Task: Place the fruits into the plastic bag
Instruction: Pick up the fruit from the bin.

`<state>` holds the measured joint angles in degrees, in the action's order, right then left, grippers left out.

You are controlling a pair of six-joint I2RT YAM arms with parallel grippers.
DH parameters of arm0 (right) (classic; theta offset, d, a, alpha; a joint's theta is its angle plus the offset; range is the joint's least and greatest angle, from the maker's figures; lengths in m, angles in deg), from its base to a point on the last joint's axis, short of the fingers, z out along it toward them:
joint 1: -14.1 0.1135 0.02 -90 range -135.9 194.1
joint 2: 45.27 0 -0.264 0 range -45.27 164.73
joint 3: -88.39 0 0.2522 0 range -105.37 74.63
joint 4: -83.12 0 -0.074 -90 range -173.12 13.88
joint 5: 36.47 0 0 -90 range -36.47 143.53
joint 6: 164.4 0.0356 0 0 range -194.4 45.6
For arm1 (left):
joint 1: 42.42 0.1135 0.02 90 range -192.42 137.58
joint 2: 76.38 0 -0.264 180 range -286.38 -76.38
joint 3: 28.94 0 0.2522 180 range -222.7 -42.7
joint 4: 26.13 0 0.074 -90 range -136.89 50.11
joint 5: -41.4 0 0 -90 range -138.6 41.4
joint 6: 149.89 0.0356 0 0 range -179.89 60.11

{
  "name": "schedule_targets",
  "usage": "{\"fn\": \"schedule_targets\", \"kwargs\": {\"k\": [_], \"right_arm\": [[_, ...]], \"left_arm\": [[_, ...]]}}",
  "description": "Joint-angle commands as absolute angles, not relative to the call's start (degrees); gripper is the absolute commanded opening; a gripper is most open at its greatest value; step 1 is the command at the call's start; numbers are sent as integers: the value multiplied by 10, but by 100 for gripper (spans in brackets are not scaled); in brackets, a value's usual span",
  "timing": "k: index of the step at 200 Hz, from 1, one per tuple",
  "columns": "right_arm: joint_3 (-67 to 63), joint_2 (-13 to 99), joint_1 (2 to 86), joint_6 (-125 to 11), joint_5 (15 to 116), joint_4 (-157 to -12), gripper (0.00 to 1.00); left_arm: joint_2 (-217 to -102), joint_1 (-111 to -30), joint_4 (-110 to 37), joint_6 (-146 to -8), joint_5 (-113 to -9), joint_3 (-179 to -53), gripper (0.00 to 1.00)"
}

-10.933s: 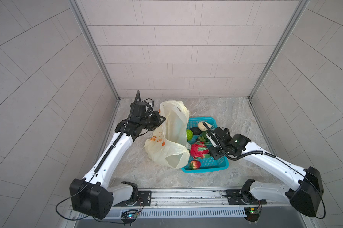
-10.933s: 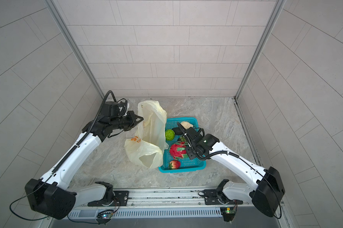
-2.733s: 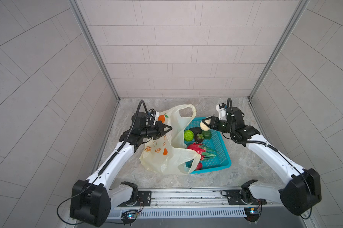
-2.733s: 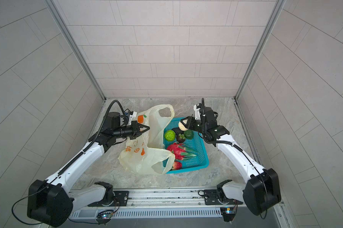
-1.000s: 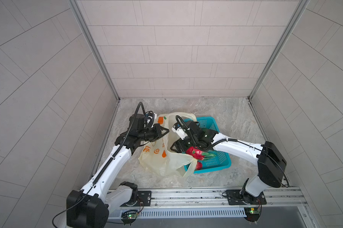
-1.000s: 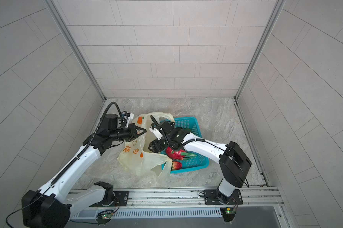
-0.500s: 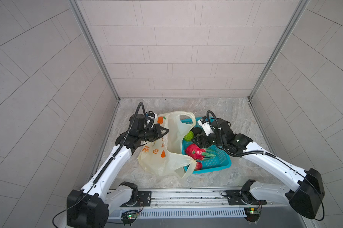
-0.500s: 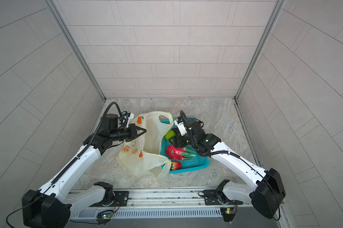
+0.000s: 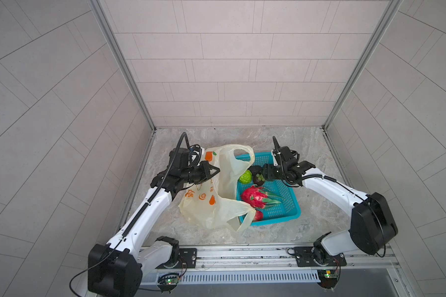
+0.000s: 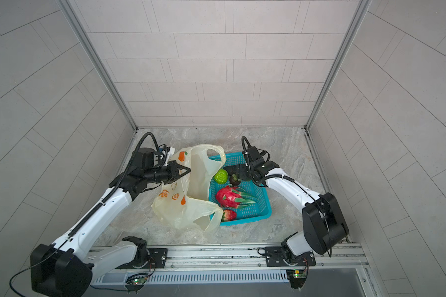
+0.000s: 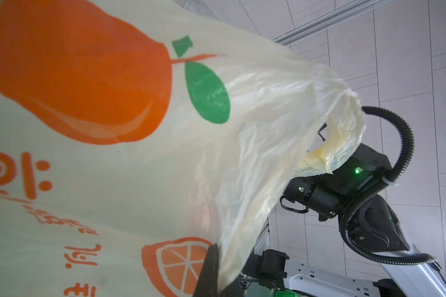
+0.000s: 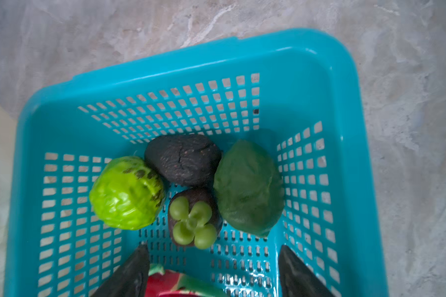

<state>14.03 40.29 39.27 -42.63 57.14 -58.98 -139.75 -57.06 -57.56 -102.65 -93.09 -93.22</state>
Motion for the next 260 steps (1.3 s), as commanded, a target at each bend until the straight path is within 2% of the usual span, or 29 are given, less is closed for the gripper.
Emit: {"fn": "schedule_targets", "kwargs": {"k": [1, 46, 145, 170, 190, 203, 260], "right_arm": [[94, 443, 385, -408, 516, -568, 67], [-4, 557, 378, -417, 516, -457, 64], [-10, 631, 377, -414, 527, -464, 63], [-4, 631, 377, -411, 539, -478, 54], [2, 616, 376, -413, 557, -489, 38], [8, 597, 375, -412, 563, -496, 31], [33, 465, 365, -428, 588, -486, 25]], "left_arm": [[-1391, -570, -573, -1017, -929, -929, 0], [-1390, -569, -578, -1000, -929, -927, 0], [-1408, -570, -573, -1004, -933, -932, 0], [-1409, -570, -572, -1005, -936, -937, 0], [-1407, -569, -572, -1004, -937, -939, 0], [-1407, -570, -573, -1005, -936, -940, 0], [-1407, -570, -574, -1009, -937, -940, 0]]}}
